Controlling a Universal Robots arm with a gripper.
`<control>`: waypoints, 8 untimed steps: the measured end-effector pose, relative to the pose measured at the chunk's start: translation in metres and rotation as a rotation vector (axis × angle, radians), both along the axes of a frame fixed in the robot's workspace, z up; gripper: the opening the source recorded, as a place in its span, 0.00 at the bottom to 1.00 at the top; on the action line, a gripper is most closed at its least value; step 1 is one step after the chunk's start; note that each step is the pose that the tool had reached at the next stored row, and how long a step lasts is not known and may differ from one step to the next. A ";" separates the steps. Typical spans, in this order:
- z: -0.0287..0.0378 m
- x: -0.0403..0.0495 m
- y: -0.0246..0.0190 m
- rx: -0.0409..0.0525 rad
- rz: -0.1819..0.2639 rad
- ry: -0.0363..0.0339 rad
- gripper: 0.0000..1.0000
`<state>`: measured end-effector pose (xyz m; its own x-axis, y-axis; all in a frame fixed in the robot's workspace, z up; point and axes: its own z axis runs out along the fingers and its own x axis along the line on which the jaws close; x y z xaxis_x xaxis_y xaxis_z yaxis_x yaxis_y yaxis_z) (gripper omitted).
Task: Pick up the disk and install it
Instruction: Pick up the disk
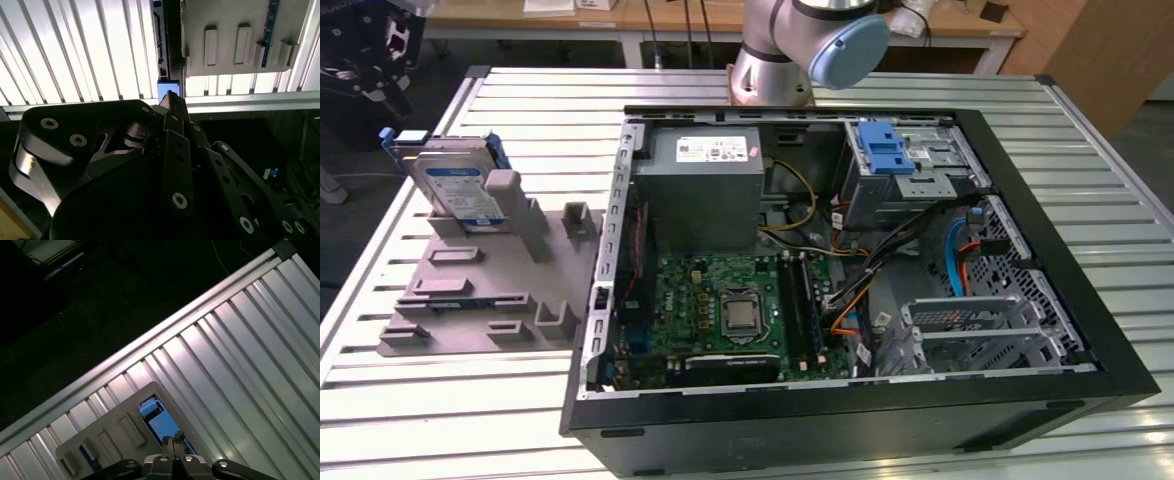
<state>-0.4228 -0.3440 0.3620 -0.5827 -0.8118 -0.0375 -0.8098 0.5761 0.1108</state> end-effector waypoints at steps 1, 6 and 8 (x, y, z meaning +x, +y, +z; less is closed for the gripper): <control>0.0000 0.0000 0.0000 0.0000 0.018 0.0000 0.11; 0.0000 0.0000 0.0000 -0.0001 0.052 0.0001 0.11; 0.0000 0.0000 0.0001 -0.0029 0.055 -0.0037 0.11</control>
